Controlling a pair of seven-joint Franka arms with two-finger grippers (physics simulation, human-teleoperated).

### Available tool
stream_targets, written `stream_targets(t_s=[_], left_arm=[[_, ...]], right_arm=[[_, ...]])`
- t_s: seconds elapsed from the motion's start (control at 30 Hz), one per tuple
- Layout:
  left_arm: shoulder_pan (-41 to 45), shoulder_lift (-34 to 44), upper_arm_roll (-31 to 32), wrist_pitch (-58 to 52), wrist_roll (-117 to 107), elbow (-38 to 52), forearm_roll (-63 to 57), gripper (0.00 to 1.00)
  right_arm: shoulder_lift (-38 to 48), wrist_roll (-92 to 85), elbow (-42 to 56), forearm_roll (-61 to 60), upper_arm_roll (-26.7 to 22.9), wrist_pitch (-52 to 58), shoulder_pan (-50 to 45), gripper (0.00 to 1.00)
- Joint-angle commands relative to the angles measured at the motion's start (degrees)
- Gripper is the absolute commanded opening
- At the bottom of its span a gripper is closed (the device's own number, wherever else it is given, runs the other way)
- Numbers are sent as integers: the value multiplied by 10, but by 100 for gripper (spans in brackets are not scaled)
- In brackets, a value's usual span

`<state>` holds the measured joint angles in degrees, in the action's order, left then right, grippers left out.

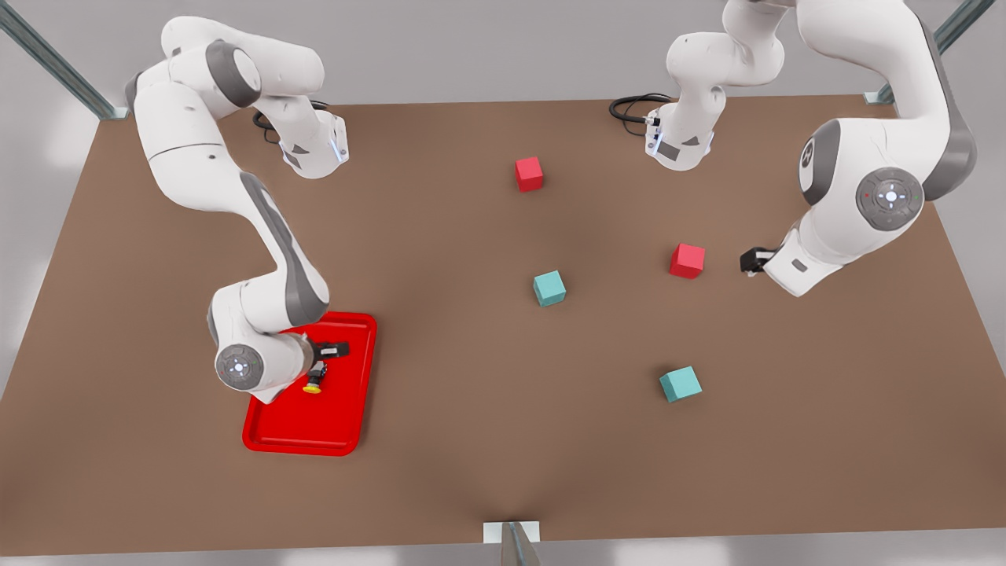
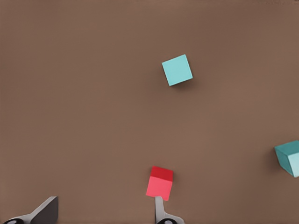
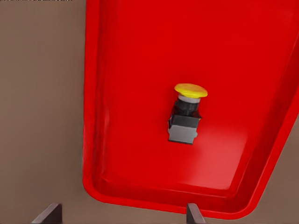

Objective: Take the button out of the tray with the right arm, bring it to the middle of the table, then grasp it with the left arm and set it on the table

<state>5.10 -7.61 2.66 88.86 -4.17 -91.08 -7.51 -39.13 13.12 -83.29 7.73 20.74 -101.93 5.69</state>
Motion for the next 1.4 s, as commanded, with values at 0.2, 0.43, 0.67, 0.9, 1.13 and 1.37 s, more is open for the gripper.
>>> stream_targets(t_s=[0.2,0.43,0.67,0.9,1.13,1.37], left_arm=[[-1,0,0,9,-9,0,0,100],[-1,-9,0,9,-10,0,-1,100],[-1,-12,0,10,-10,0,-1,100],[-1,-18,0,10,-10,0,-2,100],[-1,-21,0,9,-11,0,-2,100],[-1,-21,0,7,-11,0,-2,100]], right_arm=[[-18,45,-28,33,-2,-281,35,100],[48,80,-255,36,-3,-456,60,100],[41,82,-248,36,-19,-454,59,100],[12,82,-247,36,-32,-453,49,100],[12,84,-247,38,-40,-442,44,100],[13,99,-246,38,-40,-435,40,77]])
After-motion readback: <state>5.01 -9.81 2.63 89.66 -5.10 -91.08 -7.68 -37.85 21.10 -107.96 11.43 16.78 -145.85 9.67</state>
